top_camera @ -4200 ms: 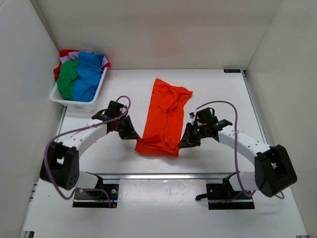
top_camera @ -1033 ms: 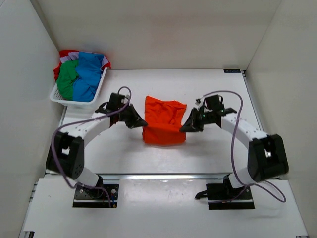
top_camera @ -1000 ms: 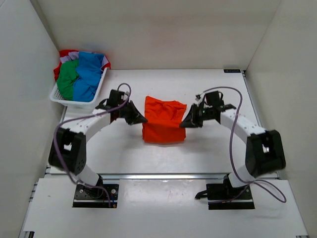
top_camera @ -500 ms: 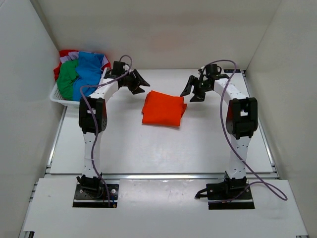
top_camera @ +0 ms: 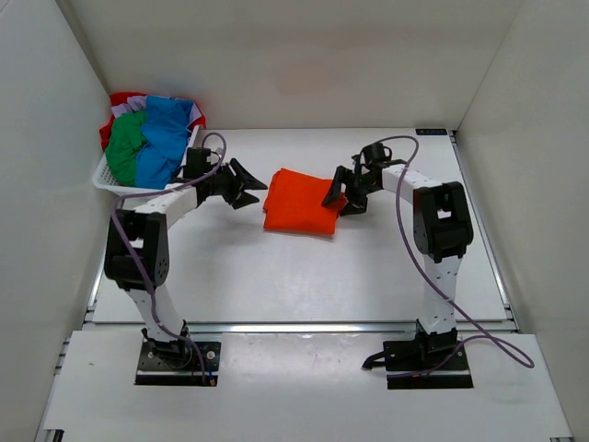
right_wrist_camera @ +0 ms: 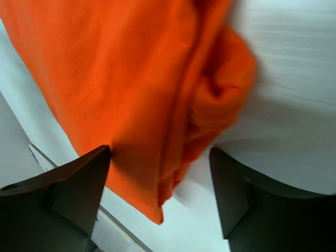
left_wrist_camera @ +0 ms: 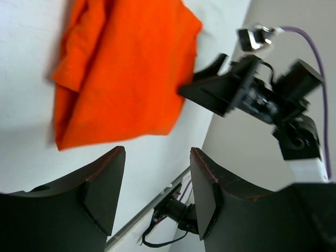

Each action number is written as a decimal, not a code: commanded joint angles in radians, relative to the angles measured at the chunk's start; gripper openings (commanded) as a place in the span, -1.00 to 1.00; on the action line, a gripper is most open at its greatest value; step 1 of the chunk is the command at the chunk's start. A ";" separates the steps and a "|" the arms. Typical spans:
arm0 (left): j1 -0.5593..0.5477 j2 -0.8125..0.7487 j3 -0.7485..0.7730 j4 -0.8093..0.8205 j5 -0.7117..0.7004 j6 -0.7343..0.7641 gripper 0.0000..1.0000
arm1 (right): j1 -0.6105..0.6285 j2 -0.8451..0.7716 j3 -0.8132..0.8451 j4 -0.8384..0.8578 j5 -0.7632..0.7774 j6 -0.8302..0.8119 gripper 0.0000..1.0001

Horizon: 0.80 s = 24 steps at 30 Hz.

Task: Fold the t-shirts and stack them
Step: Put the neatly folded tshirt into the corner of the board with the right arm

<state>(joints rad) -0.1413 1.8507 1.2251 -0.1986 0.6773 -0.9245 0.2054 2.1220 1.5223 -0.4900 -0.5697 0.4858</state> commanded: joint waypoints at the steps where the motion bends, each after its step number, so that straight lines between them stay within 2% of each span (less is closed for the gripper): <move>1: 0.017 -0.109 -0.091 0.110 0.050 -0.030 0.27 | 0.054 0.044 0.060 0.041 0.000 0.013 0.41; 2: 0.023 -0.125 -0.111 0.107 0.056 -0.033 0.25 | 0.071 0.059 0.077 0.009 0.028 -0.009 0.20; 3: 0.023 -0.140 -0.133 0.105 0.059 -0.031 0.27 | 0.069 0.082 0.129 -0.054 0.071 -0.044 0.08; 4: 0.025 -0.145 -0.142 0.110 0.064 -0.025 0.27 | 0.074 0.108 0.174 -0.085 0.102 -0.056 -0.21; 5: 0.026 -0.163 -0.156 0.105 0.065 -0.028 0.28 | 0.074 0.113 0.200 -0.151 0.169 -0.096 -0.58; 7: 0.023 -0.176 -0.168 0.099 0.068 -0.022 0.26 | 0.065 0.141 0.286 -0.273 0.327 -0.168 -0.89; 10: 0.011 -0.185 -0.179 0.074 0.070 0.009 0.28 | 0.019 0.151 0.370 -0.343 0.442 -0.231 -0.96; 13: -0.003 -0.188 -0.203 0.086 0.076 0.003 0.28 | -0.049 0.153 0.430 -0.380 0.555 -0.372 -1.00; 19: -0.034 -0.177 -0.196 0.044 0.082 0.041 0.27 | -0.246 0.274 0.660 -0.424 0.611 -0.478 -1.00; 21: -0.049 -0.171 -0.188 0.033 0.085 0.053 0.28 | -0.276 0.326 0.778 -0.426 0.639 -0.541 -1.00; 24: -0.053 -0.171 -0.193 0.033 0.087 0.062 0.28 | -0.302 0.392 0.869 -0.388 0.708 -0.644 -1.00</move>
<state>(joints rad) -0.1894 1.7115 1.0203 -0.1577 0.7422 -0.8986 -0.0998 2.4828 2.3074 -0.8936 0.0410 -0.0219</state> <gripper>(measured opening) 0.638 0.081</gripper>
